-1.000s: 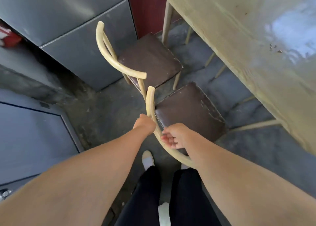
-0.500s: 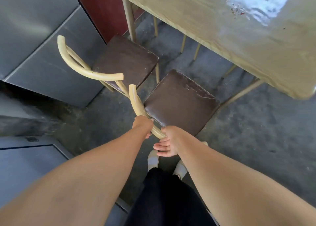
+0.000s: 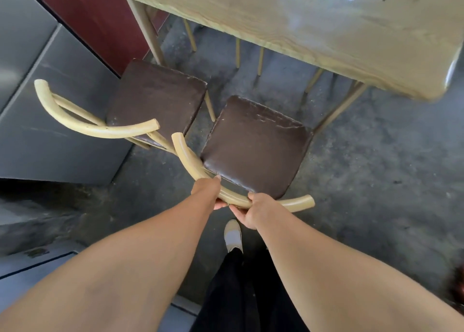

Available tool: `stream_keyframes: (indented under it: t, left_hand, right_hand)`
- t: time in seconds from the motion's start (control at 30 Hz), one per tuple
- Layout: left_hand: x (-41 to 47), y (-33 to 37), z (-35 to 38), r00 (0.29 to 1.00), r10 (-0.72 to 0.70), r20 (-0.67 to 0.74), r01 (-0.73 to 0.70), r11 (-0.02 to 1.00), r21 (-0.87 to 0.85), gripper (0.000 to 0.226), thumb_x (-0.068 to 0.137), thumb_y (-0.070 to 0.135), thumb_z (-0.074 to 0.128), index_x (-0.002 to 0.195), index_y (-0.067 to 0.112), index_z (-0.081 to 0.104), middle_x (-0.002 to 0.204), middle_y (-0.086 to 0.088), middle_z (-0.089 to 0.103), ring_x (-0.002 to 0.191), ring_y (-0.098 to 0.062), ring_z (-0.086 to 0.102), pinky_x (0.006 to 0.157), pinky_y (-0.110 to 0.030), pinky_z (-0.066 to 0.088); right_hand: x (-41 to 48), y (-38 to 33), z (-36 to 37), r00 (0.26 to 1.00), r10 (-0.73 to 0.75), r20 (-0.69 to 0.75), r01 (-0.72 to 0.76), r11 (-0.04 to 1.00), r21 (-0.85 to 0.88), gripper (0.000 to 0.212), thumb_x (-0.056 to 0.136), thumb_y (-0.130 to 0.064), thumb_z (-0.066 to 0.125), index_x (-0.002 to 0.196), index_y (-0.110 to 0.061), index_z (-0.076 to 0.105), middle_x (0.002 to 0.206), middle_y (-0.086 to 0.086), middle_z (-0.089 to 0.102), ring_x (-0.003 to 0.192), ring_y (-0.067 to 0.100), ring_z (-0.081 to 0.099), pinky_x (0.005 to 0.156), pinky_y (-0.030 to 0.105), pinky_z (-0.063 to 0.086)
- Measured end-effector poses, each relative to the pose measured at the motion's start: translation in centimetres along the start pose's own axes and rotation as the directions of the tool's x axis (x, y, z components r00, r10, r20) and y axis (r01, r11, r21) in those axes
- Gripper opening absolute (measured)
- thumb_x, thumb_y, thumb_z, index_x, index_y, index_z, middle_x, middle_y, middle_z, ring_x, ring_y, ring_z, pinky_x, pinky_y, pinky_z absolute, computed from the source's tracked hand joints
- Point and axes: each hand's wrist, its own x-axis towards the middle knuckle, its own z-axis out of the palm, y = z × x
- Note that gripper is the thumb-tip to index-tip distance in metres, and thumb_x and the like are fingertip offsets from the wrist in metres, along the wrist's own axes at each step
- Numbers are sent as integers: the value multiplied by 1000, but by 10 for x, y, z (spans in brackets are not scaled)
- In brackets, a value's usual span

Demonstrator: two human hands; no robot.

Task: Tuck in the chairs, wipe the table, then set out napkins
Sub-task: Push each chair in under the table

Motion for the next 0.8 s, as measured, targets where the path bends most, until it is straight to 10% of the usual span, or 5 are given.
stream_keyframes:
  t: [0.8]
  left_hand:
    - [-36, 103, 17, 949, 297, -110, -300, 954, -16, 24, 88, 29, 58, 94, 6, 61, 79, -10, 72, 45, -15, 60, 46, -23, 45]
  right_hand:
    - [-19, -66, 58, 982, -185, -22, 186, 970, 155, 48, 87, -20, 69, 128, -4, 50, 121, 14, 64, 109, 36, 64, 91, 38, 55]
